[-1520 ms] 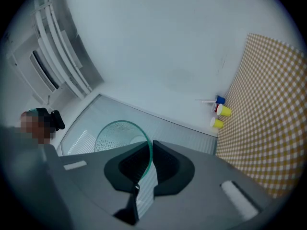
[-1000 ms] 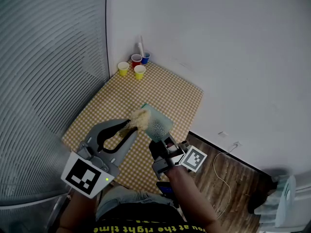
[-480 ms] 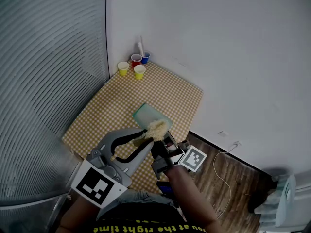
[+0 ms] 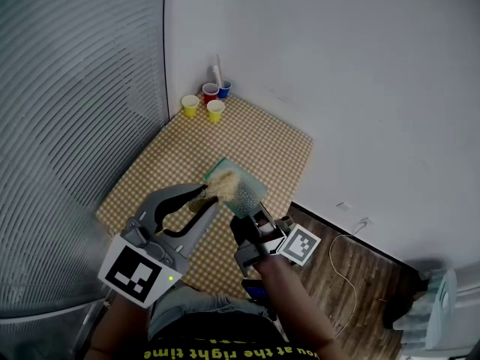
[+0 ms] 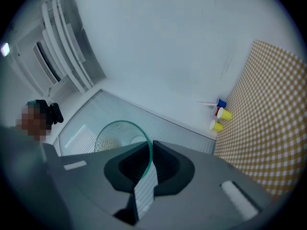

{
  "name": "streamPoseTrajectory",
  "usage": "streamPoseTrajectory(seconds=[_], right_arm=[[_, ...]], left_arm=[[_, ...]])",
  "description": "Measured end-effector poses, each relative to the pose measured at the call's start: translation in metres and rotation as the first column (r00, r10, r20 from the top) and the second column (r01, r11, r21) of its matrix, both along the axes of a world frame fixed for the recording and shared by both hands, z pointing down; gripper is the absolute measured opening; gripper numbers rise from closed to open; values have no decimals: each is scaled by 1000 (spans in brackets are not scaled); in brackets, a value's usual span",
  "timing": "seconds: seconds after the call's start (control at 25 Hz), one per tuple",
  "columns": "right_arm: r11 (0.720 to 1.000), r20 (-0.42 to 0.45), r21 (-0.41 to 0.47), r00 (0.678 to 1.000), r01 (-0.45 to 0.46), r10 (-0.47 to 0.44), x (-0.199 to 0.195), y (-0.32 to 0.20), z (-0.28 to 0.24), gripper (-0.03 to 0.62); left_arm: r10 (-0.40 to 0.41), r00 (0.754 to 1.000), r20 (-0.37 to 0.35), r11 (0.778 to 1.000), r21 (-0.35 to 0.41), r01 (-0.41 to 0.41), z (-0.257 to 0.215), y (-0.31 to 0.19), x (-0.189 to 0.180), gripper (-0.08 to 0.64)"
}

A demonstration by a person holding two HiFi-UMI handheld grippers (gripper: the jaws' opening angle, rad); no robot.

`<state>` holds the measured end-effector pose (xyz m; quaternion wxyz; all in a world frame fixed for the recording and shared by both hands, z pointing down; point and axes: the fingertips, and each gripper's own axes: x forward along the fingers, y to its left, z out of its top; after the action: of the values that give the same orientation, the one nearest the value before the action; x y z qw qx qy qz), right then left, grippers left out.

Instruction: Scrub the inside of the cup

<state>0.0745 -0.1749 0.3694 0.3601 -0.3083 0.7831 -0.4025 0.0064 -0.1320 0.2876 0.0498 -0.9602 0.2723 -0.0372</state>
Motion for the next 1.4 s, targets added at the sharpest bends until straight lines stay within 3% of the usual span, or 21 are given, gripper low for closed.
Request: streamPoseTrajectory(seconds=[0.32, 1.04, 1.4], right_arm=[[1000, -7, 5, 1000, 2, -2, 1, 0, -2, 25], [1000, 44, -25, 999, -13, 14, 9, 2, 2, 23], [999, 85, -37, 996, -19, 22, 11, -3, 4, 23]], left_arm=[[-35, 999, -17, 999, 2, 35, -3, -9, -11, 86], [127, 992, 18, 992, -4, -127, 3, 42, 30, 86], [39, 999, -15, 999, -4, -39, 5, 11, 6, 86]])
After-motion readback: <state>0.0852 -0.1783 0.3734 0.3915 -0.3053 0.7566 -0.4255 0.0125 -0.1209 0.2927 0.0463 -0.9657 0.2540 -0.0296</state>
